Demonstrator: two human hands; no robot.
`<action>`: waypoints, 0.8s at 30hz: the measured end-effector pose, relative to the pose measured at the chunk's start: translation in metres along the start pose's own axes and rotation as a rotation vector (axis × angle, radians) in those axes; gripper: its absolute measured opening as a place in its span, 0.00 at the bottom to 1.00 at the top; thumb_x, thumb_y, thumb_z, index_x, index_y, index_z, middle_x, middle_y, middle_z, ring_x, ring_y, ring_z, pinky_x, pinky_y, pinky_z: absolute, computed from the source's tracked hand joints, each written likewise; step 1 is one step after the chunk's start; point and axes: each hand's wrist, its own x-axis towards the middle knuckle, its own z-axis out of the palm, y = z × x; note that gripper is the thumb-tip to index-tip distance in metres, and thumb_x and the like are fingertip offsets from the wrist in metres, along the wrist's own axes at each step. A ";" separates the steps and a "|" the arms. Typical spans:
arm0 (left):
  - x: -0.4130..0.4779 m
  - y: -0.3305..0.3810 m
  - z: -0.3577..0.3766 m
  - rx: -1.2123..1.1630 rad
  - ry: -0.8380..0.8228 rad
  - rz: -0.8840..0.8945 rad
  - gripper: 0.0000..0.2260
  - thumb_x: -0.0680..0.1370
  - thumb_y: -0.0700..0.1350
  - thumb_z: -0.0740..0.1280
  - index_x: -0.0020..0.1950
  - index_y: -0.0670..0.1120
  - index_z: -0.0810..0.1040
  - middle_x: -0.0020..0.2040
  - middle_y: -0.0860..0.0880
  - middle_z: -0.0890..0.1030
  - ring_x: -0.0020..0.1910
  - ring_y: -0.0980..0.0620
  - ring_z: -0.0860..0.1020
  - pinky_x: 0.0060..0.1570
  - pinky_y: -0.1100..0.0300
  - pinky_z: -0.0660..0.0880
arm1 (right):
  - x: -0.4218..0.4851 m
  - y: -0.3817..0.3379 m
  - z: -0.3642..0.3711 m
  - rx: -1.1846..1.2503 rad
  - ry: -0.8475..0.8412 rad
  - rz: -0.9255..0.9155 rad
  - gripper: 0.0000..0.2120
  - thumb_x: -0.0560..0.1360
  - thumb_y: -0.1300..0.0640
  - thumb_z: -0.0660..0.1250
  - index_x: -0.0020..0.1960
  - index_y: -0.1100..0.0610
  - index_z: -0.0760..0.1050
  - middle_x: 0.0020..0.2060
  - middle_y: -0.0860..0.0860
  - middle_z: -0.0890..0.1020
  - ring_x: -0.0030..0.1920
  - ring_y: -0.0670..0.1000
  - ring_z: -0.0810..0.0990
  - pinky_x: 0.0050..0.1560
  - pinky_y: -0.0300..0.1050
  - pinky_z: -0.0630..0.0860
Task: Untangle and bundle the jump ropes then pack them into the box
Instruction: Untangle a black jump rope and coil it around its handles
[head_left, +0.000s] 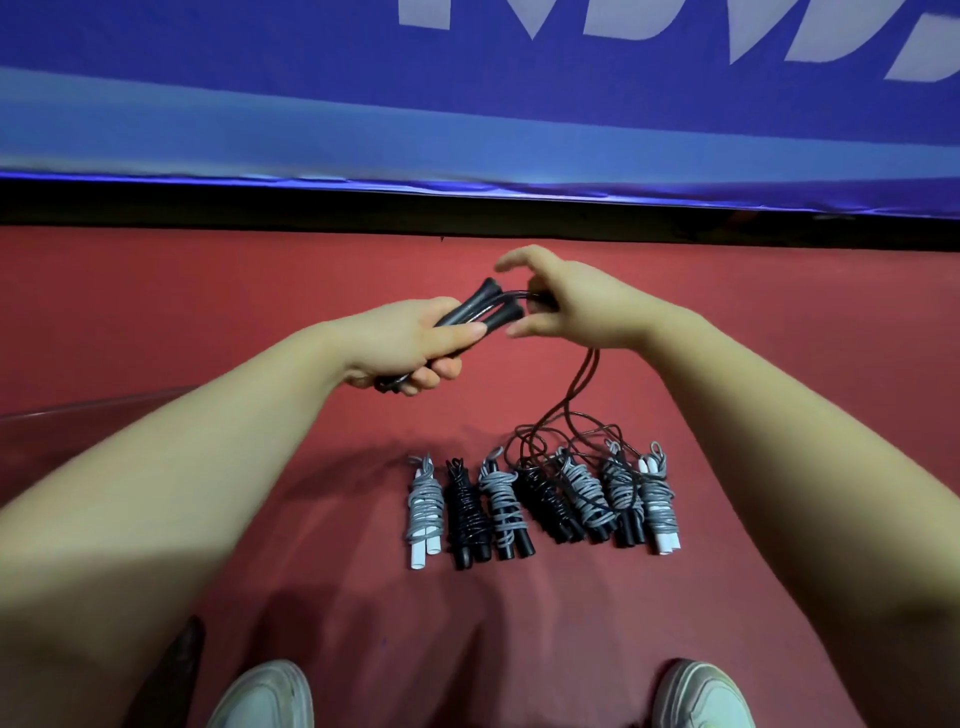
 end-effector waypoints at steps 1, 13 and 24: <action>-0.001 -0.002 -0.004 0.015 -0.004 -0.015 0.08 0.82 0.51 0.58 0.48 0.48 0.64 0.31 0.51 0.67 0.23 0.57 0.61 0.21 0.65 0.61 | -0.004 0.005 -0.005 0.061 -0.007 0.047 0.19 0.75 0.52 0.67 0.63 0.56 0.70 0.39 0.45 0.74 0.38 0.44 0.73 0.39 0.33 0.65; 0.003 -0.007 -0.009 -0.066 0.029 -0.070 0.05 0.80 0.47 0.63 0.52 0.47 0.70 0.30 0.51 0.68 0.22 0.59 0.61 0.20 0.67 0.59 | -0.017 0.025 -0.009 -0.124 0.068 -0.077 0.14 0.79 0.52 0.61 0.62 0.52 0.77 0.37 0.38 0.71 0.45 0.46 0.72 0.46 0.41 0.66; -0.006 0.000 0.002 0.278 -0.199 -0.052 0.07 0.79 0.47 0.64 0.46 0.47 0.68 0.31 0.50 0.71 0.22 0.55 0.64 0.23 0.63 0.64 | -0.007 0.025 -0.006 -0.129 0.137 -0.113 0.12 0.79 0.52 0.61 0.53 0.57 0.79 0.40 0.42 0.74 0.45 0.49 0.74 0.46 0.42 0.68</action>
